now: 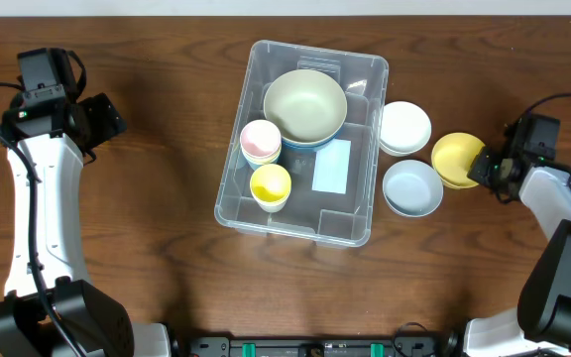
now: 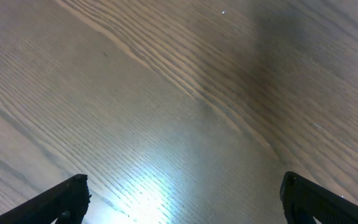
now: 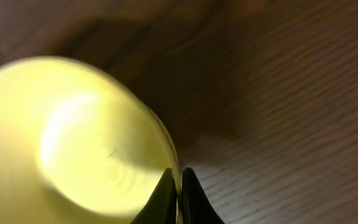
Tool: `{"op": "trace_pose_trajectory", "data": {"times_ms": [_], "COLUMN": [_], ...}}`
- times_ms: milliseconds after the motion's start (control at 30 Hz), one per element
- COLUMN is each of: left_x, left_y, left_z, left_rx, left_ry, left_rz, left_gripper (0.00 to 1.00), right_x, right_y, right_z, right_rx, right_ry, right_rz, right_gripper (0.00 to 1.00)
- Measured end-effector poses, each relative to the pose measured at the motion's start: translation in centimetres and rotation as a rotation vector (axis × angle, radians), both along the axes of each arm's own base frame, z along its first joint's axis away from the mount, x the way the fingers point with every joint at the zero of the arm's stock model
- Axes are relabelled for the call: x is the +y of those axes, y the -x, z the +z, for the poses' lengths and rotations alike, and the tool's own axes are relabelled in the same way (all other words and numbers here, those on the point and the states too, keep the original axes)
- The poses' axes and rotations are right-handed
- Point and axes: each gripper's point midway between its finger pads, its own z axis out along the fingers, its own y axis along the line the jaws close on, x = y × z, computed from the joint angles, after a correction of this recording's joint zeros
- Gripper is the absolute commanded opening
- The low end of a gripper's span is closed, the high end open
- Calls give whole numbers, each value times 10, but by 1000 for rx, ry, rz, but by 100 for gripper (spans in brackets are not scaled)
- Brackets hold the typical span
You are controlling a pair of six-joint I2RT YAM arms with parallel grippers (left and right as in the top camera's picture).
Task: Pack container
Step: 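Carry the yellow bowl into the container's lower right and release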
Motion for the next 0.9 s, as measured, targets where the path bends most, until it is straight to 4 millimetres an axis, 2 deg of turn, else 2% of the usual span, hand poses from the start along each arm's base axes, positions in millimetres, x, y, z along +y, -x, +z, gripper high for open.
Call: {"op": "trace_pose_trajectory", "data": {"times_ms": [67,100,200,267,367,433,533,633,733,833,900], "left_x": [0,0,0,0,0,0,0,0,0,0,0], "left_y": [0,0,0,0,0,0,0,0,0,0,0], "left_z": [0,0,0,0,0,0,0,0,0,0,0], "left_rx": [0,0,0,0,0,0,0,0,0,0,0], "left_ry": [0,0,0,0,0,0,0,0,0,0,0], "left_rz": [0,0,0,0,0,0,0,0,0,0,0], "left_gripper": [98,98,98,98,98,98,98,98,98,98,98], "right_x": [-2,-3,-6,3,41,78,136,192,238,271,283], "right_y": [-2,-5,-25,-32,-34,-33,-28,-23,-14,-2,3], "right_z": [16,30,96,144,206,229,234,221,206,190,180], "right_rx": [1,-13,-127,-191,-282,-322,-328,-299,-261,-213,-178], "right_ry": [3,9,48,75,103,101,78,55,41,32,30], "right_rz": [-3,-3,16,57,174,278,439,592,721,818,856], "right_gripper": [1,1,1,1,1,1,1,1,1,1,1]}}
